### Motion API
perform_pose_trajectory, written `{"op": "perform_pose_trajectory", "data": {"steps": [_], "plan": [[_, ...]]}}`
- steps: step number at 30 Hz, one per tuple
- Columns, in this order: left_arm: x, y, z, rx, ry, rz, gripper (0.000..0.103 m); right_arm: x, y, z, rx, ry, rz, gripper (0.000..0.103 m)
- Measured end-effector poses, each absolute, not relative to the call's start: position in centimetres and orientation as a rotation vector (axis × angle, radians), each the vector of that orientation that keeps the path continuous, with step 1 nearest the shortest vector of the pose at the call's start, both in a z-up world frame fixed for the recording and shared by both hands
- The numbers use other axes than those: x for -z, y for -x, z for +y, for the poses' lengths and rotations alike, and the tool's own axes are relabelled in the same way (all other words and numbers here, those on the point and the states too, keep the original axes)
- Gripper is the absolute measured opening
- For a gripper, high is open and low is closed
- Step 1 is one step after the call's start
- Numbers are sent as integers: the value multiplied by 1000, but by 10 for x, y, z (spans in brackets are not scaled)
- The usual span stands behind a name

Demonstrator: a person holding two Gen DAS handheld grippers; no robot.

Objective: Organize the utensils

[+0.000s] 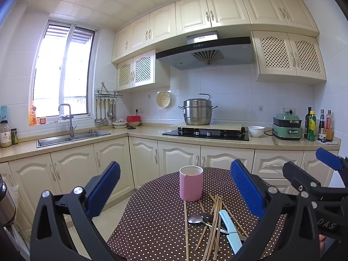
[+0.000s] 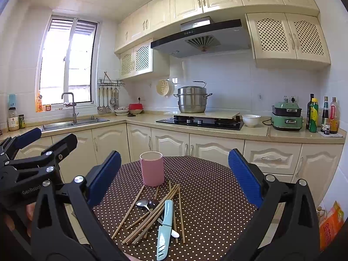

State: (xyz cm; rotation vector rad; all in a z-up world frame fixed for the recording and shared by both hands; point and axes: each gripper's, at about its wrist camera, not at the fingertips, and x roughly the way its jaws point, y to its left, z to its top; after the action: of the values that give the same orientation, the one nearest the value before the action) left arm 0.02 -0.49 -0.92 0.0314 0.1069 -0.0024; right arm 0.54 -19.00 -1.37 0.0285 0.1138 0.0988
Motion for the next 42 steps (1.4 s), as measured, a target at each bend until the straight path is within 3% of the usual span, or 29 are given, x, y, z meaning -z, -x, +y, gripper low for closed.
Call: {"op": "perform_pose_trajectory", "data": {"steps": [42], "plan": [[9,-1,3,-6,-29,115,99,15,-8,-185,-100,-28,127,97]]}}
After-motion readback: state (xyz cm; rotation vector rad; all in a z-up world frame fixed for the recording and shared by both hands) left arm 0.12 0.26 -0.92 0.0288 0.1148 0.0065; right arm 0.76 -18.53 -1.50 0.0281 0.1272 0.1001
